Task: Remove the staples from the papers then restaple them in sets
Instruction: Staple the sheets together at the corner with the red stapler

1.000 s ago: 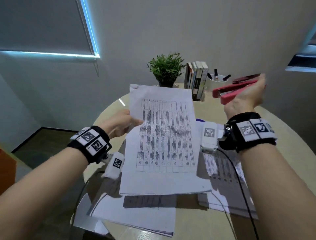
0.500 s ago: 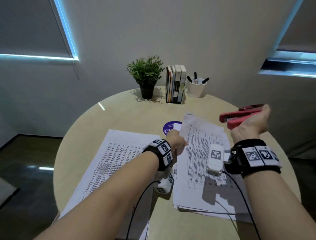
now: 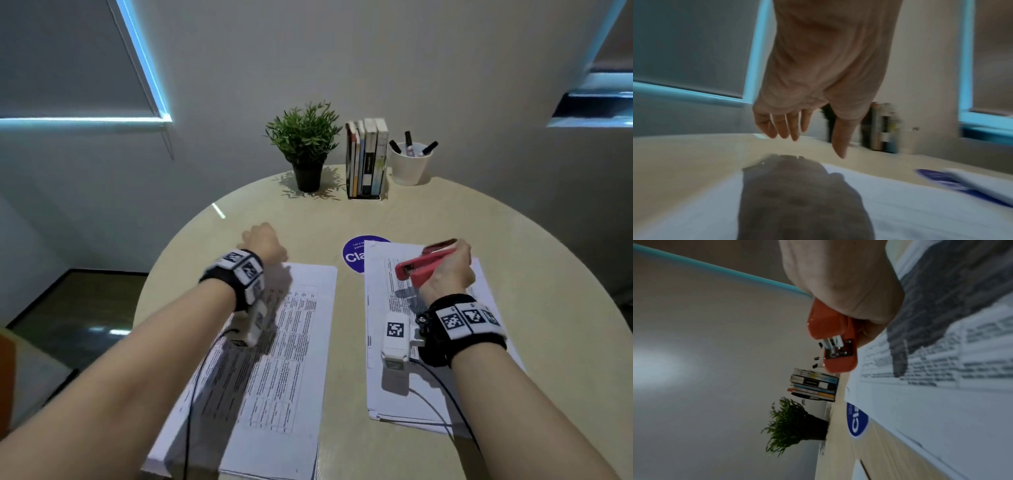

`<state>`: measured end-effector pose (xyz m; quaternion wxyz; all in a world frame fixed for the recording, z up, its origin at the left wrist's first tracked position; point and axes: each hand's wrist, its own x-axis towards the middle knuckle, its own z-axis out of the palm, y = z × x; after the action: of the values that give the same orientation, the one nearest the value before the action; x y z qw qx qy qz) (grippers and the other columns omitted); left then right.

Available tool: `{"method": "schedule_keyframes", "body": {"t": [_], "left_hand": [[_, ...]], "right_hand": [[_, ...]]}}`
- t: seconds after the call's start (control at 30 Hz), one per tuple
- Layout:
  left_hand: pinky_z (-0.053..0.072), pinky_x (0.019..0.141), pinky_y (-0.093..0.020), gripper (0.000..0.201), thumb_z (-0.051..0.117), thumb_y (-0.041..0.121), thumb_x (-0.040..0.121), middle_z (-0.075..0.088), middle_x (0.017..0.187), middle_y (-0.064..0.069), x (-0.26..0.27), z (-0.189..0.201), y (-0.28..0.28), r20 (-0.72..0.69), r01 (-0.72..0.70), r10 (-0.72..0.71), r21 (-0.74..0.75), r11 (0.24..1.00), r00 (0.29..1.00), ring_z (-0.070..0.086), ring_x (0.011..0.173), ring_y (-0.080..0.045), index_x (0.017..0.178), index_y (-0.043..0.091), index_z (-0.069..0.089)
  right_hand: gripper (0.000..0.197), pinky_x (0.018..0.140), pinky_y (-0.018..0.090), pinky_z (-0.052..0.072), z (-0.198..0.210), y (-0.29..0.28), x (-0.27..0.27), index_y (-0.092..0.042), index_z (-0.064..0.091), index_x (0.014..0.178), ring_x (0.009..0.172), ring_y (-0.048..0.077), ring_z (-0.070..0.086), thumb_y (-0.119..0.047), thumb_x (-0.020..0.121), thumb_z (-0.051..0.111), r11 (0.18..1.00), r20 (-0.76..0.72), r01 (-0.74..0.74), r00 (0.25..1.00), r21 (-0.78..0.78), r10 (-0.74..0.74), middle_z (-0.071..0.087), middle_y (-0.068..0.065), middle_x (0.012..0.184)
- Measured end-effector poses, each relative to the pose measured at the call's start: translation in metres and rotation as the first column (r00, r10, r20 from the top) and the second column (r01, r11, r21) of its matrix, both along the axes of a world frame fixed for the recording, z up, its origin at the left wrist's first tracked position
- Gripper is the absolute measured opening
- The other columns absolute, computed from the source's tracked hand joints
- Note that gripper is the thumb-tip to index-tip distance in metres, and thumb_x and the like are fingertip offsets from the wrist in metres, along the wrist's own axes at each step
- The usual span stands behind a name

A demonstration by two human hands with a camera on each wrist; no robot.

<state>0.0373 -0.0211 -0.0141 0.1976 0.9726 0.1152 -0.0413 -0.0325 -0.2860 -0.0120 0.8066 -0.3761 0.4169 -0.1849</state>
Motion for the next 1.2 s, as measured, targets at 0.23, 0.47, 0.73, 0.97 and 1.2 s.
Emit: {"method": "schedule_keyframes", "body": {"t": [0.23,0.47,0.73,0.97,1.2], "left_hand": [[0.043,0.097,-0.03,0.084,0.086,0.016,0.067,0.054,0.136,-0.009,-0.013,-0.009,0.104,-0.177,0.059,-0.062,-0.024,0.998,0.982,0.052,0.122,-0.029,0.14,0.01,0.046],[0.048,0.096,-0.036,0.076,0.086,0.018,0.066,0.056,0.13,-0.01,-0.012,-0.015,0.114,-0.12,0.259,-0.254,0.031,0.965,0.96,0.053,0.117,-0.028,0.134,0.018,0.051],[0.036,0.106,-0.048,0.083,0.082,0.027,0.073,0.043,0.141,-0.002,-0.005,-0.012,0.107,-0.217,0.438,-0.397,0.194,0.878,0.892,0.033,0.129,-0.029,0.144,0.028,0.039],[0.035,0.096,-0.04,0.075,0.084,0.032,0.069,0.048,0.128,-0.004,-0.003,-0.014,0.105,-0.134,0.433,-0.412,0.27,0.86,0.902,0.037,0.12,-0.026,0.132,0.023,0.045],[0.031,0.095,-0.038,0.071,0.083,0.03,0.069,0.05,0.127,-0.001,-0.007,-0.013,0.104,-0.081,0.451,-0.449,0.305,0.839,0.89,0.038,0.119,-0.023,0.13,0.021,0.046]], "right_hand": [[0.04,0.055,0.055,0.054,-0.028,0.006,0.001,-0.007,0.061,0.089,0.073,0.036,0.072,-0.045,0.082,0.053,0.992,-0.182,-0.127,0.975,0.0,0.125,0.071,0.012,0.083],[0.029,0.071,0.064,0.055,-0.031,0.006,0.004,-0.007,0.056,0.083,0.06,0.029,0.069,-0.036,0.087,0.055,0.992,-0.181,-0.114,0.978,-0.057,0.102,0.072,0.013,0.083],[0.032,0.068,0.065,0.053,-0.034,0.008,0.007,-0.005,0.062,0.094,0.053,0.029,0.067,-0.033,0.081,0.056,0.989,-0.209,-0.112,0.974,-0.102,0.089,0.074,0.016,0.086],[0.046,0.067,0.066,0.053,-0.041,0.007,0.01,-0.004,0.063,0.108,0.056,0.03,0.07,-0.036,0.076,0.057,0.992,-0.198,-0.071,0.979,-0.102,0.049,0.074,0.016,0.085],[0.047,0.063,0.054,0.058,-0.043,0.006,0.012,-0.005,0.06,0.111,0.066,0.031,0.071,-0.037,0.077,0.058,0.992,-0.167,-0.053,0.985,-0.111,0.034,0.071,0.015,0.094]]}}
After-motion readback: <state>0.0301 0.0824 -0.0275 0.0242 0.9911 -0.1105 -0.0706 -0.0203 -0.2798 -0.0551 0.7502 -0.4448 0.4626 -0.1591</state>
